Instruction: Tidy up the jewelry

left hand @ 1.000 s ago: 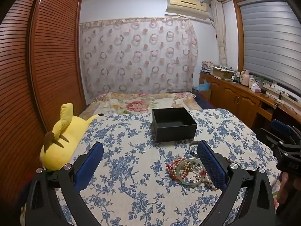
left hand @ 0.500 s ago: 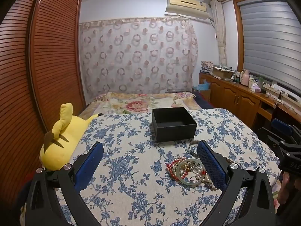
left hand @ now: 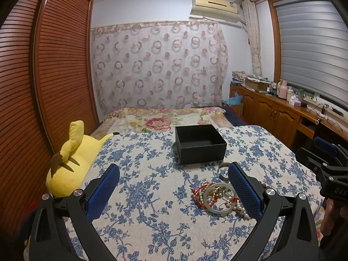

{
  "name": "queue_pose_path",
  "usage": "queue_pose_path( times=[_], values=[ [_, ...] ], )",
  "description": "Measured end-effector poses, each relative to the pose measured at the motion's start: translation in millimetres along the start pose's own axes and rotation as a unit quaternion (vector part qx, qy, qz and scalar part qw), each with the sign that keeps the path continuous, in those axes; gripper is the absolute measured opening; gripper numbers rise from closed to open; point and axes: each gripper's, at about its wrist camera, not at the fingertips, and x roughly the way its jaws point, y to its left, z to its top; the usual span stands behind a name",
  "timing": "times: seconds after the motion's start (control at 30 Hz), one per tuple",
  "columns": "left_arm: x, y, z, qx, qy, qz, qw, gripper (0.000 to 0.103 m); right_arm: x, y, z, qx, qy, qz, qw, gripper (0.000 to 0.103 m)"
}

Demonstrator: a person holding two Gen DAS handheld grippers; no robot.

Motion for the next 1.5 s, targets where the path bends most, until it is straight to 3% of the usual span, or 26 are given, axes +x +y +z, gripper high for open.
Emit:
queue_pose_path(
  times=[1.5],
  values=[
    [-11, -8, 11, 0.007, -0.008, 0.001, 0.9999, 0.097, 1, 2, -1, 0.000, 0.001, 0.000, 1.000, 0.101]
  ],
)
